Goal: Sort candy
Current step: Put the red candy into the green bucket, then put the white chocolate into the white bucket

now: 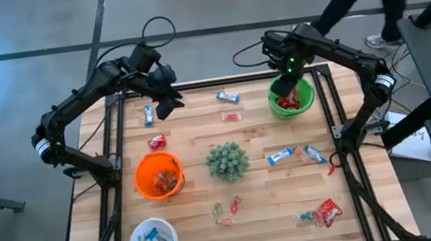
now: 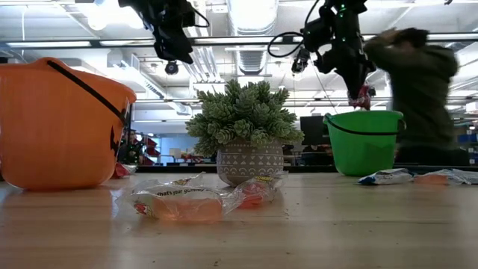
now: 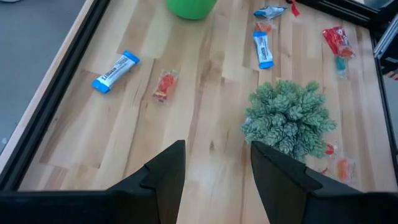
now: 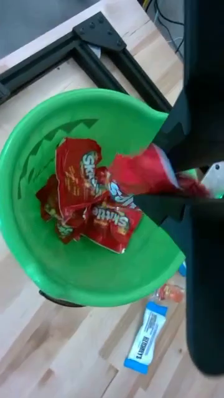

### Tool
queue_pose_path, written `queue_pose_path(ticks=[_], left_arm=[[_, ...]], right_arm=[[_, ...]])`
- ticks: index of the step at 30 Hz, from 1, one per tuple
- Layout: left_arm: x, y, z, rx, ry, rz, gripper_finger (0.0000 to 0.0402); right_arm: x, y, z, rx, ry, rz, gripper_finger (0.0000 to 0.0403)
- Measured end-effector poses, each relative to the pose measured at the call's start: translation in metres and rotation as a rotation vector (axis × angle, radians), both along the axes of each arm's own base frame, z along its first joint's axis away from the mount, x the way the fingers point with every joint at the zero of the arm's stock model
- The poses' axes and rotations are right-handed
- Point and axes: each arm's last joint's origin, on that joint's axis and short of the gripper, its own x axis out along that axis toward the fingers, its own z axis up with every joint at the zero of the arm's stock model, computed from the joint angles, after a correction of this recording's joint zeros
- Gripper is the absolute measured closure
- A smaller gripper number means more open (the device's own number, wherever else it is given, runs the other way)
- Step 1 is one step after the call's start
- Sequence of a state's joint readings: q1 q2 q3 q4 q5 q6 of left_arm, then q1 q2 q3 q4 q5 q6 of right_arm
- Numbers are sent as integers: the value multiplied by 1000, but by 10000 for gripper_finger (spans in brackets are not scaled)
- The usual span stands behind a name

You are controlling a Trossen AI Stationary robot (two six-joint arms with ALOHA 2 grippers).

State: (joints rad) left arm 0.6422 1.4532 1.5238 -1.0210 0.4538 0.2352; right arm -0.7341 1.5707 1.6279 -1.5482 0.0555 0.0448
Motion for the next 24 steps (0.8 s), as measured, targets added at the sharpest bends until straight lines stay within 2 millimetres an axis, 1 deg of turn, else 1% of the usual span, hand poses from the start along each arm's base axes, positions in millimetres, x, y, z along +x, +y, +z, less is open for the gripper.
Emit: queue_pose_path(ticks=[7, 12, 18, 24], left_arm=[[0, 0, 0, 3, -1, -1, 238], [-3, -2, -2, -6, 33, -21, 238], [-8, -6, -5, -37, 85, -33, 238], [-11, -8, -4, -28, 93, -53, 238]], right_arm=[[-1, 1, 0, 9, 12, -7, 271], [-2, 2, 1, 10, 12, -63, 231], [-5, 13, 11, 20, -51, -128, 207], [-7, 36, 28, 0, -121, -197, 195]])
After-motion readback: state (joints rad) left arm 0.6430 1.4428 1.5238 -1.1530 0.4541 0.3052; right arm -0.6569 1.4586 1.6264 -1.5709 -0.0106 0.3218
